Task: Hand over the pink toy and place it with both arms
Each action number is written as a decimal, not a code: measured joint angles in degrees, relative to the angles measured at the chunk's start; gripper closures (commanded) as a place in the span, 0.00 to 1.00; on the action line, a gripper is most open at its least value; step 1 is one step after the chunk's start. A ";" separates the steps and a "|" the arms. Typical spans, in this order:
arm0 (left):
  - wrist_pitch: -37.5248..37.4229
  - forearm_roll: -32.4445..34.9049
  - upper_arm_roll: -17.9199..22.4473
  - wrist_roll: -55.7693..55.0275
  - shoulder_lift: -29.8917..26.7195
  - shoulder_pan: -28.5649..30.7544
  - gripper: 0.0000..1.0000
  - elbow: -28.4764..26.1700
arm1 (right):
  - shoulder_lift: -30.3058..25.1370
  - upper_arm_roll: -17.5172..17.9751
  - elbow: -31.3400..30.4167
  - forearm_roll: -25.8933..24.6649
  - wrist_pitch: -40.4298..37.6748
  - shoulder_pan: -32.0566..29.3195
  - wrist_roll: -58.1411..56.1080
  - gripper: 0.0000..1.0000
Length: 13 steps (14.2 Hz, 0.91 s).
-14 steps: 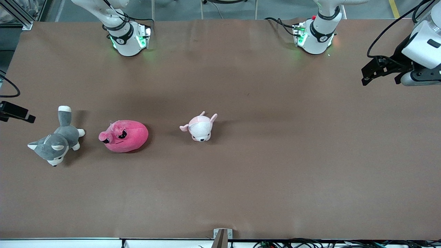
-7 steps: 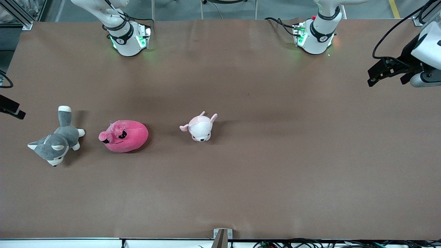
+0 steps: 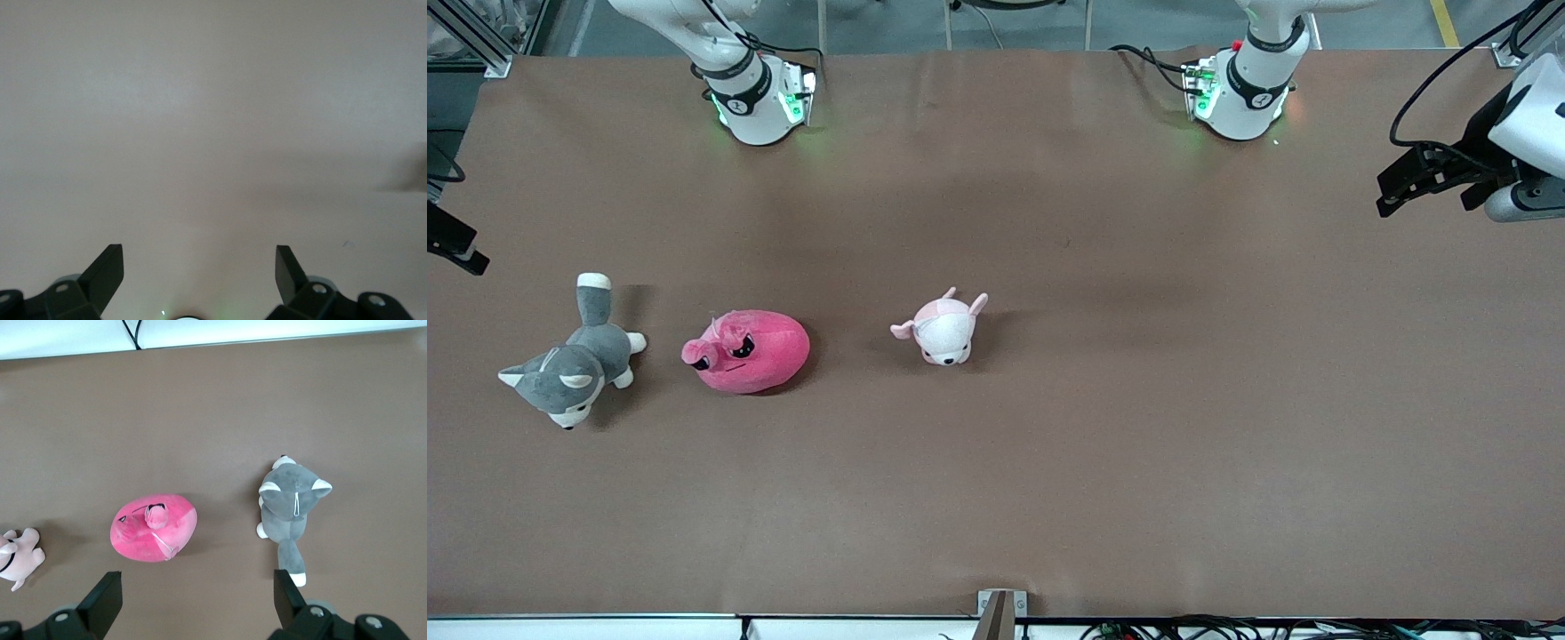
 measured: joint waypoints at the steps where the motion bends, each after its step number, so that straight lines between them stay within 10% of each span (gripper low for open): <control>1: -0.10 0.00 -0.01 0.00 -0.01 0.00 0.00 0.00 | -1.25 0.00 -1.64 -0.03 0.22 0.00 0.01 0.00; 13: -1.61 0.00 -0.13 0.15 -0.99 -0.02 0.00 -0.02 | -9.78 0.07 -14.99 -1.23 3.79 0.00 0.07 0.00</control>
